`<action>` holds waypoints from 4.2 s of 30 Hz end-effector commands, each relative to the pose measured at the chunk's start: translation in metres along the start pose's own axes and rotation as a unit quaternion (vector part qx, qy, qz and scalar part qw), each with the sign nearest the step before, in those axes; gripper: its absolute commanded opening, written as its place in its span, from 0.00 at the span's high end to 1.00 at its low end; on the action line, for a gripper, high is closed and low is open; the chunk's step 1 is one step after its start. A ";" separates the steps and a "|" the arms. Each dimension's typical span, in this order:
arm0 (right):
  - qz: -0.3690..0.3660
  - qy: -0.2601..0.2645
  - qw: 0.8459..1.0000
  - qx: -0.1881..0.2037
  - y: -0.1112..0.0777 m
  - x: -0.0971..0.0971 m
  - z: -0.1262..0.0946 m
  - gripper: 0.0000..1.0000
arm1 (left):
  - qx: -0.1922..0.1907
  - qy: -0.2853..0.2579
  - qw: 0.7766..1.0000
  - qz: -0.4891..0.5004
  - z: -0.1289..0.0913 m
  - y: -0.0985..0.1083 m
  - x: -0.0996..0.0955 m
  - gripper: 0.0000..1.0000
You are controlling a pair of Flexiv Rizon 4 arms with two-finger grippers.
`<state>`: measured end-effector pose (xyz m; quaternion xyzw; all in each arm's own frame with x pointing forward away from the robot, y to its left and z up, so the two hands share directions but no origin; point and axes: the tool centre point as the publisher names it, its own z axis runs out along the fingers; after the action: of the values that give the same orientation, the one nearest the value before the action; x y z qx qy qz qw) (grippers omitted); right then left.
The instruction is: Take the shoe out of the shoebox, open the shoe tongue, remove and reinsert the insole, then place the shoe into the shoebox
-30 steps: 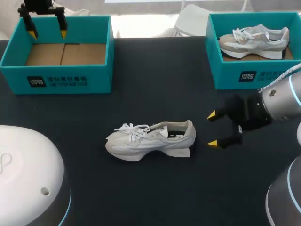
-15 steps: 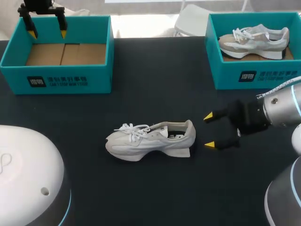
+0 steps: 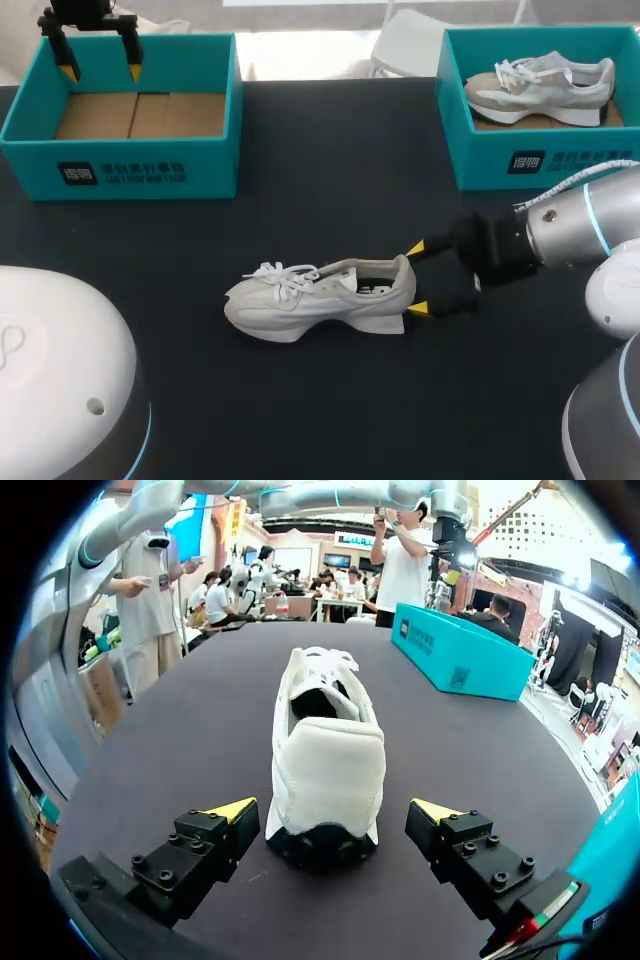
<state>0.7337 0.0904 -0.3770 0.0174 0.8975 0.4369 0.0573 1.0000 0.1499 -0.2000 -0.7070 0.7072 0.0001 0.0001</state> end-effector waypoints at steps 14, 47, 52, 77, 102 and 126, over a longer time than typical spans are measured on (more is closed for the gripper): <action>0.015 0.001 1.000 -0.018 0.002 0.008 0.036 0.00 | 0.000 0.000 1.000 0.000 0.000 0.000 0.000 0.00; 0.018 0.015 1.000 -0.009 -0.008 0.010 0.058 1.00 | 0.000 0.000 1.000 0.000 0.000 0.000 0.000 0.00; 0.016 0.017 1.000 0.000 -0.012 0.007 0.054 1.00 | 0.000 0.000 1.000 0.000 0.000 0.000 0.000 0.00; 0.016 0.022 1.000 0.008 -0.017 0.008 0.057 1.00 | 0.006 0.000 1.000 -0.003 -0.004 0.032 0.017 0.00; 0.016 0.022 1.000 0.008 -0.017 0.008 0.057 1.00 | 0.016 -0.008 0.999 -0.037 0.011 0.224 0.132 0.00; 0.016 0.022 1.000 0.008 -0.017 0.008 0.057 1.00 | 0.010 -0.038 0.999 -0.030 0.027 0.264 0.187 0.00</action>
<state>0.7321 0.1257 -0.4232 0.0227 0.9003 0.4336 0.0303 0.7457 -0.0209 -0.2212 -0.7300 0.6831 0.0165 0.0143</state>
